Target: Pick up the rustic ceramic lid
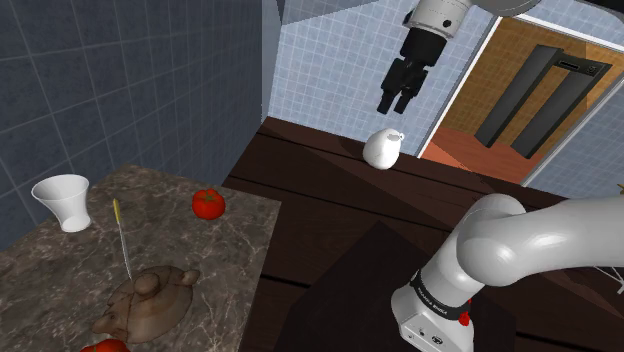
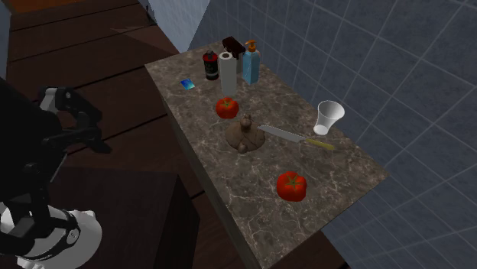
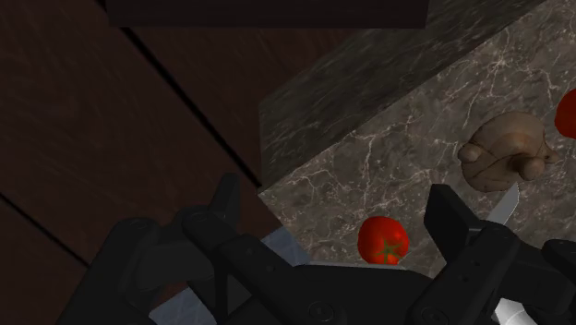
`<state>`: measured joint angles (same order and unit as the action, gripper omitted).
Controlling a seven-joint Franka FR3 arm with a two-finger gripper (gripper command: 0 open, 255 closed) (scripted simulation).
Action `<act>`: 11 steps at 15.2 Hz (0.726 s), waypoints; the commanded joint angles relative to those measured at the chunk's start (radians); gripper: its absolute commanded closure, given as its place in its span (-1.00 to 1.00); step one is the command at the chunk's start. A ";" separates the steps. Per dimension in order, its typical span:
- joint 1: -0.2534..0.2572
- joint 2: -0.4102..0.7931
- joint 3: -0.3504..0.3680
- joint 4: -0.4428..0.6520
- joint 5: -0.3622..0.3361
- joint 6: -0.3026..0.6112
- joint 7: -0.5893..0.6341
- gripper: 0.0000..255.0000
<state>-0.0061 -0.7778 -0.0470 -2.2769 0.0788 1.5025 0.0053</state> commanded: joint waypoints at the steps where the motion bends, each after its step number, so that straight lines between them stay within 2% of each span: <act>1: 0.000 0.000 0.000 0.000 0.000 0.000 0.000 -1.00; 11: 0.062 0.176 0.169 -0.065 0.093 0.216 0.147 -1.00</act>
<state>0.0492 -0.6151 0.1053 -2.3353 0.1633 1.6990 0.1364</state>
